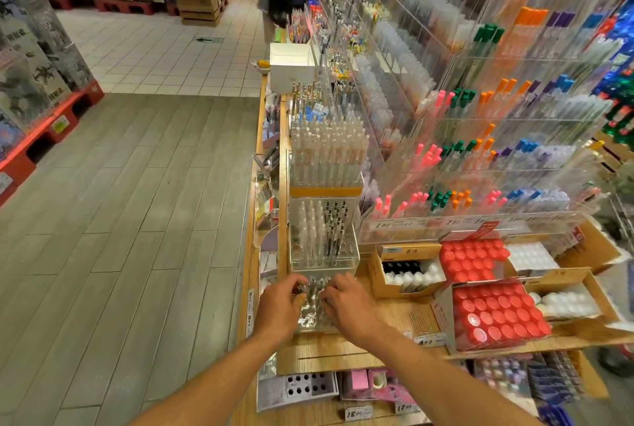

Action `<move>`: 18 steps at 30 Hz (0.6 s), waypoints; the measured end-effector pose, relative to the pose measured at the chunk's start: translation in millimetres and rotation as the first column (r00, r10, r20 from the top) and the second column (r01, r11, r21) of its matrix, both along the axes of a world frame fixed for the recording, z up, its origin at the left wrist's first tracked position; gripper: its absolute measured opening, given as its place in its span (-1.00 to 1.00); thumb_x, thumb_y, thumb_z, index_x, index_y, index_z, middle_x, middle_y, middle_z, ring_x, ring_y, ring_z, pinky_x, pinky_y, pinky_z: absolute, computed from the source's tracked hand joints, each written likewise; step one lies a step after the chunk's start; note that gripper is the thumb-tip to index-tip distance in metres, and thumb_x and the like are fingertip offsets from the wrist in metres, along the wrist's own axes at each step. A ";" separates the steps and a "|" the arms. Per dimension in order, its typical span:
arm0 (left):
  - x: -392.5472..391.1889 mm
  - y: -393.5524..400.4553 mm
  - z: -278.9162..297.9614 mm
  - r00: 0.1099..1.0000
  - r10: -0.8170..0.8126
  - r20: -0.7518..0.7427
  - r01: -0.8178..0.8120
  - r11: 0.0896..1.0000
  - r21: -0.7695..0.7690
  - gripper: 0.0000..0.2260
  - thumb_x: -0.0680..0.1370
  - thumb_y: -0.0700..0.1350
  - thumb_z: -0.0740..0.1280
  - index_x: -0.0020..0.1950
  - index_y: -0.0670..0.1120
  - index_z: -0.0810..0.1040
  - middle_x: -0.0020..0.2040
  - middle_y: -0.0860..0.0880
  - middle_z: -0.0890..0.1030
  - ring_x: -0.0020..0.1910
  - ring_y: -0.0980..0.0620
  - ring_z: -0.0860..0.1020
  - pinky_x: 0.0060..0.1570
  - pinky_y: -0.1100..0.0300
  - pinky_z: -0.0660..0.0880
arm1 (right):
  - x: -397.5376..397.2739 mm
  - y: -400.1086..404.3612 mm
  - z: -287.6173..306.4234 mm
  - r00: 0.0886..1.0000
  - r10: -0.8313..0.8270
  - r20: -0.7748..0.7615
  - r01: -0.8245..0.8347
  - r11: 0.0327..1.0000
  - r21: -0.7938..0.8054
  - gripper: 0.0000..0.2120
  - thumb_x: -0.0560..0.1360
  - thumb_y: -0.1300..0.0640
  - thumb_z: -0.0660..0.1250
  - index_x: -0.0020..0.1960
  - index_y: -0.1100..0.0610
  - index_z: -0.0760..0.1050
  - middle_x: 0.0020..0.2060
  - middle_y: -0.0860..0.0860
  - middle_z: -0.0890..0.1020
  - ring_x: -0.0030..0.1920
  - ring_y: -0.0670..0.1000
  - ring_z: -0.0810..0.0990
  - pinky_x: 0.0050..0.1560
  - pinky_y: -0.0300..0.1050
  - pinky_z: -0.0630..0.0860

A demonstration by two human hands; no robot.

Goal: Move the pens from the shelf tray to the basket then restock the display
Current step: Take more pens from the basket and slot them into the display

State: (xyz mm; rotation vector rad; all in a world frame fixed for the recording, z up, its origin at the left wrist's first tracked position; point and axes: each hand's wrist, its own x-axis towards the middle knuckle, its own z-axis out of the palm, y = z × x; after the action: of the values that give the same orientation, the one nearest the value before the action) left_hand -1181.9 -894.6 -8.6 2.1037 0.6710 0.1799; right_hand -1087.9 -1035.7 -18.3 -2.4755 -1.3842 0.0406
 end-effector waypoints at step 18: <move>13.8 -3.5 -25.7 0.995 -0.026 -0.094 0.026 1.000 0.002 -0.81 0.51 -0.28 0.44 0.08 -0.05 0.64 -0.05 0.03 0.67 -0.10 0.12 0.60 -0.10 0.39 0.48 | -3.8 -6.8 -3.8 0.992 -0.116 -0.058 0.118 0.992 0.047 -0.80 0.52 -0.02 0.34 0.07 -0.01 0.66 -0.08 -0.02 0.55 -0.03 0.06 0.48 -0.11 -0.10 0.32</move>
State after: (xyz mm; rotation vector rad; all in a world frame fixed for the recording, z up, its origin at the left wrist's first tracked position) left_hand -1168.1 -898.1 -34.3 2.1333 0.6988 0.0671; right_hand -1091.7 -1042.5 -22.0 -2.4900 -1.2011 0.0476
